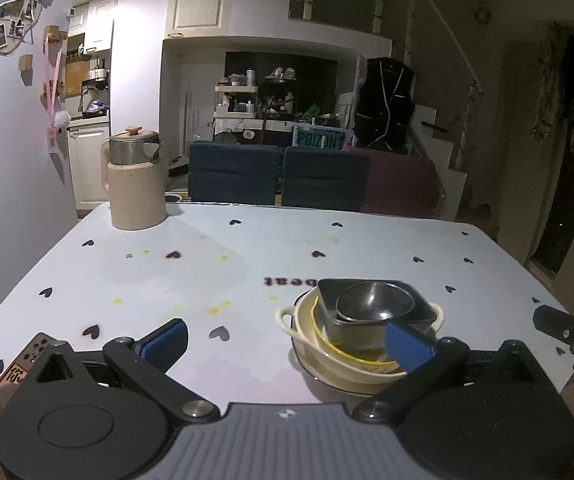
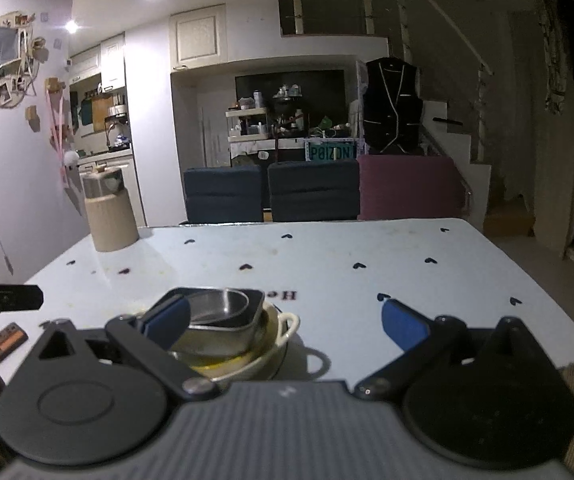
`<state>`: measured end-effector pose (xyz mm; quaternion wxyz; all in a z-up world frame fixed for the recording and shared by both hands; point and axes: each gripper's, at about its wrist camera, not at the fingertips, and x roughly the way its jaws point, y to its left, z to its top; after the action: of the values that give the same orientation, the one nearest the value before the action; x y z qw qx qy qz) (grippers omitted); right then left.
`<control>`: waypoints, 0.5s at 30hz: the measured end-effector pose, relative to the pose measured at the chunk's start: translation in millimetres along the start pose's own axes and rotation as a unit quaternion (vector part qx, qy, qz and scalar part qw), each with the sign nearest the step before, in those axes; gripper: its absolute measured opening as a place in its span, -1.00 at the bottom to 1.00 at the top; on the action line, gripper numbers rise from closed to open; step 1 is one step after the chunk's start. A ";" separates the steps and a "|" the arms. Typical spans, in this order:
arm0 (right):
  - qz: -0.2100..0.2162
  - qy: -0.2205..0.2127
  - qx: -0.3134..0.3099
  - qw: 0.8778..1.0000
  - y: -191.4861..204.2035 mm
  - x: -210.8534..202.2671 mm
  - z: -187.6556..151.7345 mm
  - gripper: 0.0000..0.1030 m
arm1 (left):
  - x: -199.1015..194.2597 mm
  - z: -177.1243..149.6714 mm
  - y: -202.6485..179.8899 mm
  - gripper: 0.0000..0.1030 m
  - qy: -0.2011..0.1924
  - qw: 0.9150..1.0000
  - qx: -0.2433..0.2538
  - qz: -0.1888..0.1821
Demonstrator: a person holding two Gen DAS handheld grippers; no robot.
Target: Organize plates and bowls
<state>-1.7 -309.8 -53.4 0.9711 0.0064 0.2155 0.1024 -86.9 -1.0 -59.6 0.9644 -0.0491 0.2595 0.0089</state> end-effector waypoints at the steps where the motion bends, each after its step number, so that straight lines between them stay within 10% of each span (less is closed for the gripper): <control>1: -0.002 -0.001 -0.003 1.000 0.2 -0.8 -1.8 0.99 | 0.0 -1.7 0.3 1.00 0.001 1.000 -0.001 0.002; 15: -0.016 -0.008 -0.032 0.999 2.1 -6.2 -20.4 0.99 | -5.7 -23.3 -14.8 1.00 -0.027 0.998 0.039 0.037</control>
<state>-16.2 -309.6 -69.2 0.9739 -0.0270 0.2048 0.0940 -102.9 -18.1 -75.5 0.9712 -0.0017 0.2354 0.0359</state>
